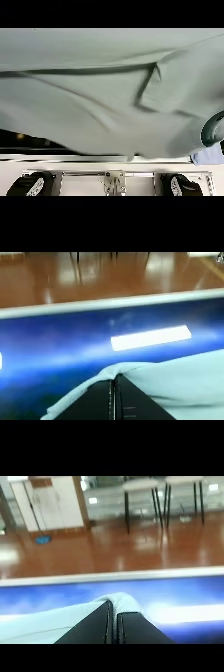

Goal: Fold the shirts.

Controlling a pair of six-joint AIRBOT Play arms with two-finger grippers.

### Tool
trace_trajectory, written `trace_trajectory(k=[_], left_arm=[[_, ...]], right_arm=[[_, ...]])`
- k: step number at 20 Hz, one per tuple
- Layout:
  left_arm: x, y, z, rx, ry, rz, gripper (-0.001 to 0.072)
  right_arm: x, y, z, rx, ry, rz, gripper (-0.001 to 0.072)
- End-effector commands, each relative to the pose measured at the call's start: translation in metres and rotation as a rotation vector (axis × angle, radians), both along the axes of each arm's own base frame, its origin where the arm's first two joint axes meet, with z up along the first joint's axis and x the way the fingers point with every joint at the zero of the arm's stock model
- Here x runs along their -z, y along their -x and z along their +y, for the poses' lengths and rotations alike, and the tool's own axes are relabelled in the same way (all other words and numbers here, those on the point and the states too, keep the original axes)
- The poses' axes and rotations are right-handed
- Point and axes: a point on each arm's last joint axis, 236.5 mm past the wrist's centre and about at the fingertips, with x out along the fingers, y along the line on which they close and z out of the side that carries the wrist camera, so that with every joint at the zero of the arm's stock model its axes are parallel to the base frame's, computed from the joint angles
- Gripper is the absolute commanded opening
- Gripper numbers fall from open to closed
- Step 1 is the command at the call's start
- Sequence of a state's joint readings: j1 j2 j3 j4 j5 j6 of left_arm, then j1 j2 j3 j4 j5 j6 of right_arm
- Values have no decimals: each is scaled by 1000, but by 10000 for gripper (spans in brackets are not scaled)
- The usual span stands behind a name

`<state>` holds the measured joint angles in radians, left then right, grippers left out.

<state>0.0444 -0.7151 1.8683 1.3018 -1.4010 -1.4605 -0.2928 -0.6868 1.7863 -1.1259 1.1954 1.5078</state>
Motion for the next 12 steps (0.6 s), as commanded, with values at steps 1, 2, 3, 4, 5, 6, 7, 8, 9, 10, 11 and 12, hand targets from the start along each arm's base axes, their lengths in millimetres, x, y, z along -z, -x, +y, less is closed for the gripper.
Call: trace_trajectory(k=[1, 2, 3, 4, 5, 6, 7, 8, 9, 10, 11, 12], left_arm=[[68, -31, 3, -6, 1, 208, 37], [92, -43, 4, -6, 4, 275, 37], [119, -56, 5, -8, 5, 350, 37], [145, -68, 8, -15, 4, 421, 37], [172, -82, 11, -27, 1, 493, 37], [200, -98, 15, -40, -2, 558, 37], [222, -114, 18, -49, 1, 603, 38], [245, -134, 19, -57, 9, 637, 37], [265, -154, 20, -64, 19, 662, 37], [285, -175, 22, -79, 37, 688, 37], [303, -195, 24, -94, 51, 704, 37], [323, -215, 26, -105, 60, 714, 37]], right_arm=[[52, -51, -19, 10, -16, 211, 59], [75, -71, -25, 3, -25, 292, 59], [103, -94, -31, -8, -42, 389, 59], [130, -116, -35, -24, -65, 477, 59], [159, -140, -37, -49, -100, 561, 59], [186, -162, -40, -67, -132, 632, 58], [215, -186, -40, -84, -163, 694, 58], [243, -210, -41, -87, -176, 739, 59], [271, -236, -37, -97, -192, 772, 59], [296, -260, -31, -101, -212, 788, 59], [321, -285, -23, -103, -225, 790, 59], [342, -307, -14, -101, -237, 782, 59]])
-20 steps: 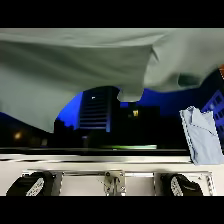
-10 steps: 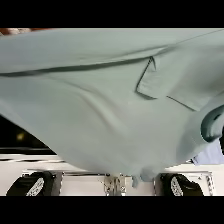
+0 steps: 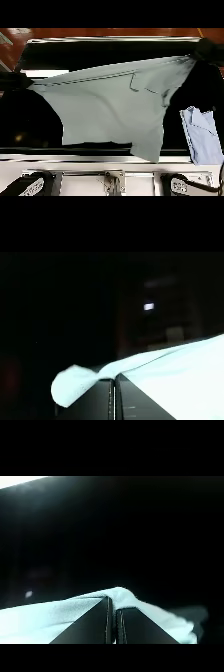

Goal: Fold the shirts.

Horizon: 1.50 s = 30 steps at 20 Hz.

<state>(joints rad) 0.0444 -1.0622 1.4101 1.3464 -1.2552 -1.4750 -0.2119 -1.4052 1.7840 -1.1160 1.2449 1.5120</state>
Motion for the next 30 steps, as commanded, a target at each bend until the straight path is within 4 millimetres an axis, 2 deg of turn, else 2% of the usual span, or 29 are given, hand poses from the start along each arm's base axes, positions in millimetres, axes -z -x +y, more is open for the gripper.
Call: trace_trajectory(k=[1, 2, 4, 7, 9, 10, 11, 12, 13, 15, 17, 18, 19, 20, 21, 23, 24, 27, 30], left_arm=[[75, -64, 8, -54, 17, 60, 37], [97, -76, 9, -61, 22, 85, 37], [139, -85, 5, -64, 45, 169, 38], [192, -87, -10, -66, 126, 297, 38], [212, -86, -16, -119, 185, 359, 40], [216, -84, -16, -149, 201, 382, 118], [216, -80, -13, -177, 216, 406, 392], [215, -71, -7, -181, 219, 452, 629], [213, -58, 4, -181, 212, 510, 635], [202, -26, 31, -168, 216, 612, 634], [191, 9, 55, -145, 222, 676, 635], [190, 28, 64, -143, 231, 704, 635], [195, 48, 71, -165, 249, 733, 636], [204, 70, 74, -184, 275, 765, 638], [217, 90, 69, -192, 327, 793, 639], [240, 116, 53, -209, 453, 816, 648], [249, 120, 45, -217, 517, 810, 662], [277, 118, 33, -290, 588, 764, 662], [293, 114, 20, -283, 583, 759, 661]], right_arm=[[89, -79, 25, 22, -56, 31, 59], [106, -95, 35, 27, -65, 20, 60], [138, -113, 53, 23, -72, 29, 60], [190, -113, 81, -23, -74, 124, 60], [206, -109, 93, -35, -85, 167, 61], [205, -108, 96, -39, -87, 168, 126], [199, -105, 95, -41, -97, 170, 348], [189, -99, 91, -54, -92, 173, 595], [179, -91, 82, -74, -63, 176, 625], [164, -62, 42, -83, 44, 236, 623], [169, -5, -9, -72, 142, 443, 621], [177, 28, -26, -80, 132, 575, 621], [185, 56, -31, -116, 85, 677, 621], [193, 83, -28, -148, -15, 775, 621], [200, 98, -19, -164, -137, 826, 622], [214, 108, -3, -158, -323, 851, 623], [221, 109, 4, -150, -373, 855, 624], [240, 103, 14, -117, -391, 836, 624], [244, 93, 18, -107, -371, 799, 624]])
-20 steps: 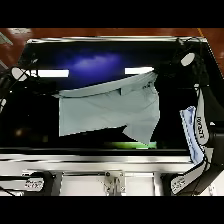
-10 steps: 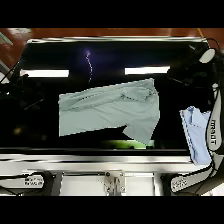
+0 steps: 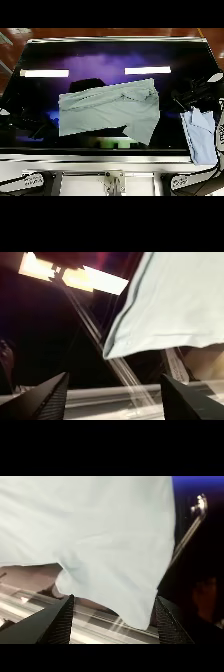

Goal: Fold the shirts.

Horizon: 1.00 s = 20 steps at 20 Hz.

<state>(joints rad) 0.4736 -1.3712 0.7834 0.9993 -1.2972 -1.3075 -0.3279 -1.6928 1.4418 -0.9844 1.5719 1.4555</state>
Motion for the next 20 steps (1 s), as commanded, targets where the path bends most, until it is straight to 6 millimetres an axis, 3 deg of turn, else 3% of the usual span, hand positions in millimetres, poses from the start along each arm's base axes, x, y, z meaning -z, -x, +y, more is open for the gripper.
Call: trace_trajectory(k=[1, 7, 8, 10, 12, 14, 17, 20], left_arm=[[20, -6, -17, -31, 19, -29, 661], [39, -21, -50, -12, 42, -28, 657], [42, -25, -52, -26, 39, -32, 628], [43, -33, -50, -63, 26, -44, 182], [39, -37, -50, -57, 29, -54, 54], [32, -40, -50, -35, 33, -76, 38], [17, -48, -49, -10, 26, -130, 37], [0, -52, -49, 9, 15, -186, 37]], right_arm=[[6, -7, 7, 28, -19, -22, 624], [7, -11, 6, 40, -10, -36, 624], [7, -11, 6, 41, -10, -37, 624], [9, -10, 3, 38, 3, -31, 623], [19, -1, -6, 14, 81, 7, 624], [33, 8, -12, -43, 179, 34, 625], [57, 18, 3, -89, 166, 32, 688], [77, 20, 17, 2, 84, 50, 687]])
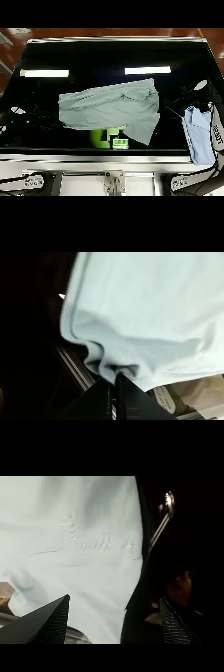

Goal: Fold the shirts.

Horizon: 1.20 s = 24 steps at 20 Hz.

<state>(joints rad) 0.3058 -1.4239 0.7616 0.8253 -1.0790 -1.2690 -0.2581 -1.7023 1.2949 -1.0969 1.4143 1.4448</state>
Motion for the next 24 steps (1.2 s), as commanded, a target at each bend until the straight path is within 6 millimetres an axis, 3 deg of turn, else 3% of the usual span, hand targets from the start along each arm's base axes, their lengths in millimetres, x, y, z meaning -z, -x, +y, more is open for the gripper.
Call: trace_trajectory(k=[1, 4, 5, 9, 10, 12, 13, 15, 17, 19, 20, 22, 23, 24], left_arm=[[-20, -7, 0, 20, -9, -69, 38], [-33, -10, 1, 26, -24, -113, 38], [-35, -10, 1, 26, -27, -121, 37], [-37, -11, 1, 25, -30, -129, 38], [-37, -12, 2, 23, -31, -130, 37], [-40, -14, 3, 27, -35, -141, 37], [-46, -19, 5, 45, -47, -175, 36], [-80, -40, 14, 64, -99, -290, 35], [-147, -70, 24, 69, -171, -475, 35], [-260, -95, 31, 80, -275, -758, 36], [-322, -96, 32, 77, -326, -900, 36], [-452, -72, 24, 72, -434, -1195, 36], [-512, -47, 16, 69, -486, -1337, 37], [-559, -19, 8, 66, -529, -1455, 36]], right_arm=[[23, 0, 11, 57, -29, -14, 686], [31, -22, 7, 123, 17, -79, 673], [32, -27, 8, 136, 27, -97, 591], [47, -28, 34, 87, 26, -87, 556], [50, -25, 42, 64, 23, -76, 487], [47, -26, 48, 44, 22, -90, 171], [39, -29, 48, 45, 22, -109, 65], [5, -41, 41, 15, 30, -225, 60], [-63, -64, 34, -42, 38, -439, 59], [-174, -87, 33, -81, 46, -748, 59], [-244, -91, 32, -85, 75, -924, 59], [-388, -72, 28, -63, 184, -1278, 59], [-453, -49, 26, -44, 250, -1444, 59], [-514, -15, 25, -15, 312, -1601, 59]])
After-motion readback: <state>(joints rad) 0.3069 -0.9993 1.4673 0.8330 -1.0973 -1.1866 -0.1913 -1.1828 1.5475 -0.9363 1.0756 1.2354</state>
